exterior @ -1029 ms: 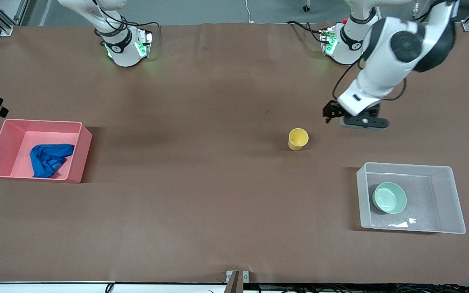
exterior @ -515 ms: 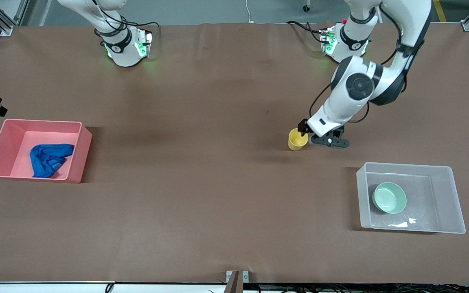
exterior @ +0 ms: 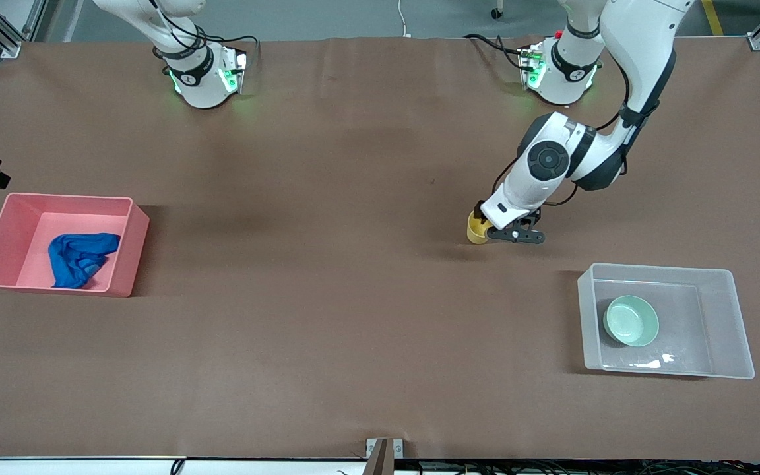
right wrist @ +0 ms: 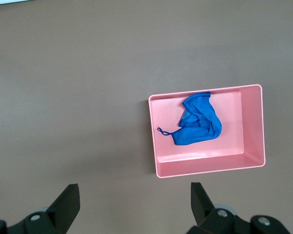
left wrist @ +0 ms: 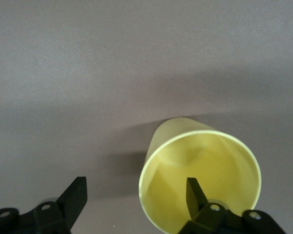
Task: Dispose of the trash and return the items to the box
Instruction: 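Grasp the yellow cup with the left gripper and lift it, then carry the yellow cup over the clear box and lower it into the bowl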
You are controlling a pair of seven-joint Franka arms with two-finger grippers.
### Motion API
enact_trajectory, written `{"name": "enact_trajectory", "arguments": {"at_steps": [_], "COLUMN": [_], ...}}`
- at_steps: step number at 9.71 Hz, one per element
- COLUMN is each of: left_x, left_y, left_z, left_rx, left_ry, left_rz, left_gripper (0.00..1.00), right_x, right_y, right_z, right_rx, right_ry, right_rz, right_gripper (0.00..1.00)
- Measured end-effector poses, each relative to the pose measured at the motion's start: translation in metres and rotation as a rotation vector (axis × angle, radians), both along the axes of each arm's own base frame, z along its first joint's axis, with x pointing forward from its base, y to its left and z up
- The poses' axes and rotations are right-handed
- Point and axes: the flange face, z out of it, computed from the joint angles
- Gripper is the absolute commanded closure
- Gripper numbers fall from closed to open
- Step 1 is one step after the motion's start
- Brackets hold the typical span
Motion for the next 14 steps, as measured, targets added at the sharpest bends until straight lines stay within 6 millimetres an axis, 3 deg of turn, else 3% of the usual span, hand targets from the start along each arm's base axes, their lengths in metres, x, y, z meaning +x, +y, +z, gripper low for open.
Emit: {"name": "enact_trajectory", "arguments": {"at_steps": [5,7,8,10,12,14], "left_x": [0.003,0.011,0.019,0.041,0.076,0.111], "left_y": [-0.001,0.001,0.008,0.039,0.086,0.152], "left_z": [-0.001,0.019,0.038,0.086,0.132,0.170], "left_rx": [-0.014,-0.021,-0.022,0.007,0.018,0.000], "left_ry": [-0.019,-0.061,-0.098,-0.158,-0.162,-0.151], "left_rz": [0.059,0.069,0.083,0.125,0.153,0.162], "left_gripper": [1.00,0.99,1.00,0.99,1.00,1.00], "right_x": [0.000,0.001,0.001,0.002,0.002,0.002], "right_y": [-0.006,-0.006,-0.006,-0.006,-0.006,-0.006], "right_z": [0.000,-0.001,-0.001,0.000,0.000,0.000], "right_rx": [-0.001,-0.002,-0.002,-0.003,-0.003,-0.003], "right_ry": [-0.007,-0.009,-0.010,-0.017,-0.017,-0.019], "right_rz": [-0.008,-0.007,-0.007,-0.007,-0.007,-0.007], "right_gripper": [0.00,0.00,0.00,0.00,0.00,0.00]}}
